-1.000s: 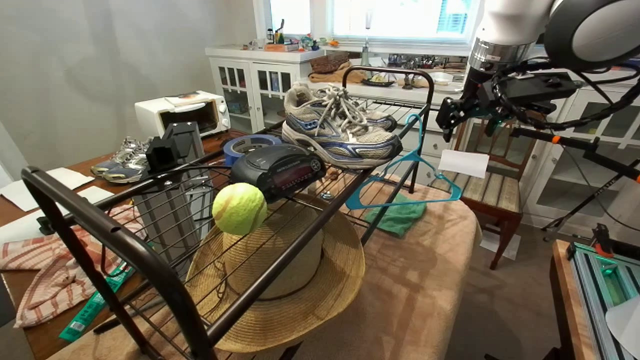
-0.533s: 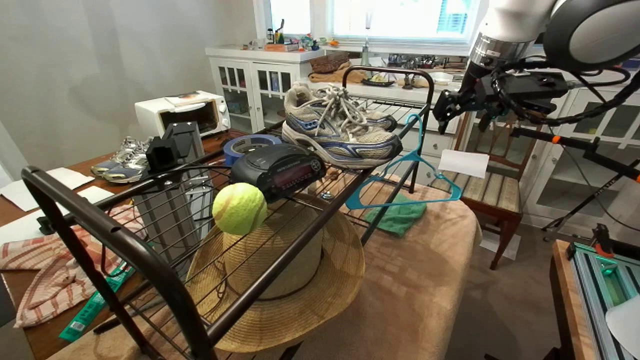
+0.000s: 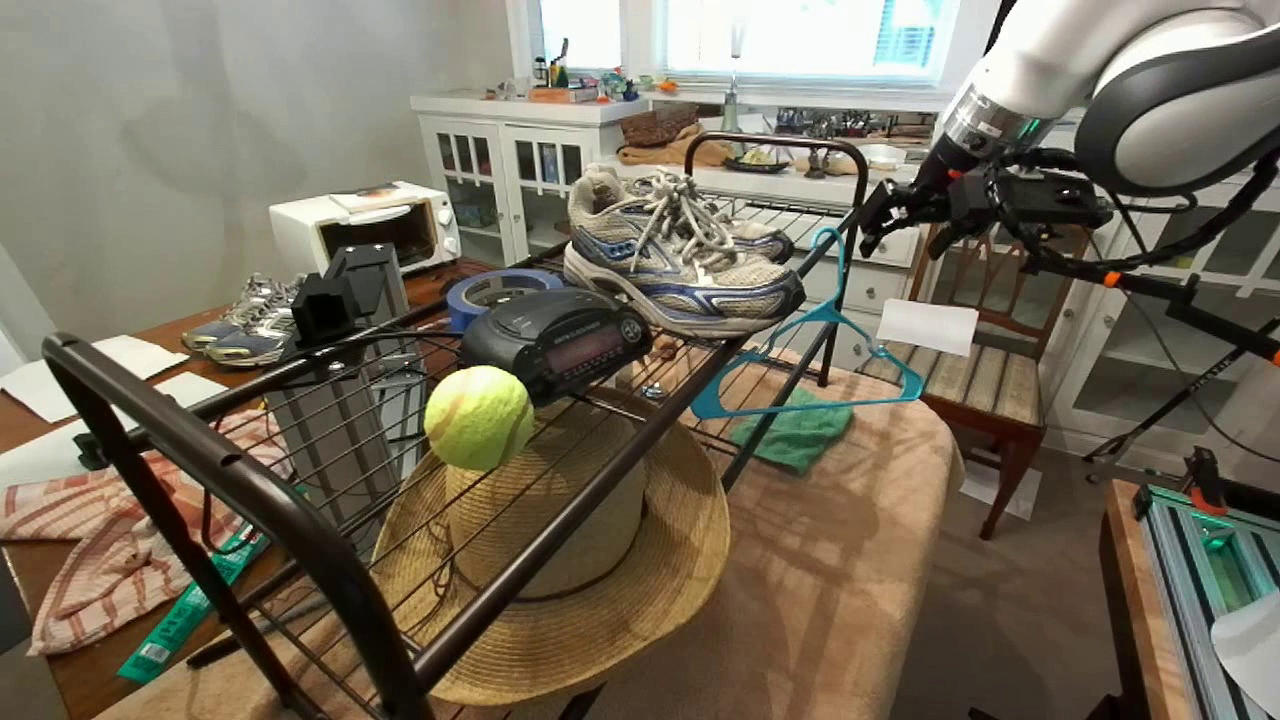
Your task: Remove the blue hanger from the rail.
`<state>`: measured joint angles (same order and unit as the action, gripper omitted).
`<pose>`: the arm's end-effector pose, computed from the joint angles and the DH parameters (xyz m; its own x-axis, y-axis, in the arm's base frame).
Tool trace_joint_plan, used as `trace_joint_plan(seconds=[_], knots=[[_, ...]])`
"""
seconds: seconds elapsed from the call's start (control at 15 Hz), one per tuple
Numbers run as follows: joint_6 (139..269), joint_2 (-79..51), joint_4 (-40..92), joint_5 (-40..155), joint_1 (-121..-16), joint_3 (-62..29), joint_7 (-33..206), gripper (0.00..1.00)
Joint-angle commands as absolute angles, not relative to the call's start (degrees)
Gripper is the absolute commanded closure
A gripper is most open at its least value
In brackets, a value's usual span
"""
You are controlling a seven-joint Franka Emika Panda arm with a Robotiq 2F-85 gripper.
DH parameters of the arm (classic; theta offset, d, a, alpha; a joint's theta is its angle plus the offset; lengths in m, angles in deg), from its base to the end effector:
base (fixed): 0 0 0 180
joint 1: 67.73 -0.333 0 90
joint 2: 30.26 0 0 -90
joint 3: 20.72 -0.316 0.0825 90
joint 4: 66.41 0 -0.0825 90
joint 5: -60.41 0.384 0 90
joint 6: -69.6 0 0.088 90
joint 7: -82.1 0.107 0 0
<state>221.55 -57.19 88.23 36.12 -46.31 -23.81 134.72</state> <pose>0.3903 -0.1177 0.4186 0.5291 -0.6983 0.4821 -0.7758 -0.6283 -0.0587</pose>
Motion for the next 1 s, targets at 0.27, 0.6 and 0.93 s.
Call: trace_joint_plan(seconds=[0.27, 0.6, 0.93], knots=[[235.3, -54.5, 92.0, 32.4, -39.5, -27.8, 133.6, 0.00], [238.2, -52.2, 90.8, 26.5, -36.9, -30.9, 135.9, 0.00], [239.6, -52.1, 90.8, 17.9, -31.6, -35.3, 139.3, 0.08]])
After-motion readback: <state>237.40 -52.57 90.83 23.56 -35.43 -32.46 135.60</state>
